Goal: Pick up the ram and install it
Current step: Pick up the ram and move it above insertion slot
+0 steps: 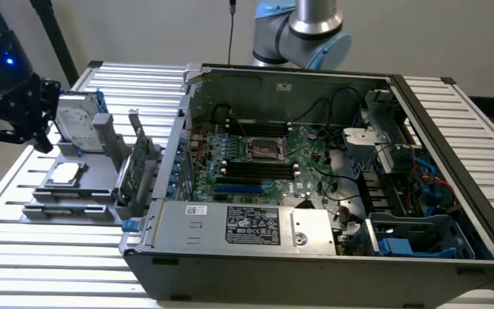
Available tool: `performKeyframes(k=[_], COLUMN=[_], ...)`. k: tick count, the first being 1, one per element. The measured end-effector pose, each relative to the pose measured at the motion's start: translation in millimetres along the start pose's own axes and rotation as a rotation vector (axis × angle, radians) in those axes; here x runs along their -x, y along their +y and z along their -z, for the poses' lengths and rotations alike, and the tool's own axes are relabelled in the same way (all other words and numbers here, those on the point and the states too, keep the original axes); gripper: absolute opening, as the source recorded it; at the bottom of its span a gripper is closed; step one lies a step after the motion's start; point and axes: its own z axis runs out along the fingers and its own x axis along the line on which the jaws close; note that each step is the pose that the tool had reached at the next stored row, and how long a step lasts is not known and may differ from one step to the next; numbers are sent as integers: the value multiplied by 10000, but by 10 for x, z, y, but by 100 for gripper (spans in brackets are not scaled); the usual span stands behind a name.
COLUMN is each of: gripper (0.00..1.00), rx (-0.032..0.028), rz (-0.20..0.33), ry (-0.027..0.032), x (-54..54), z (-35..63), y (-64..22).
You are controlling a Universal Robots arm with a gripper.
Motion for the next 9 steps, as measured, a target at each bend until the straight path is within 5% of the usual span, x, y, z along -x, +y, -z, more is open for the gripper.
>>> performKeyframes(k=[9], gripper=[11], rx=[-24], rz=[1635], ry=[41], x=[0], z=[-1], y=[0])
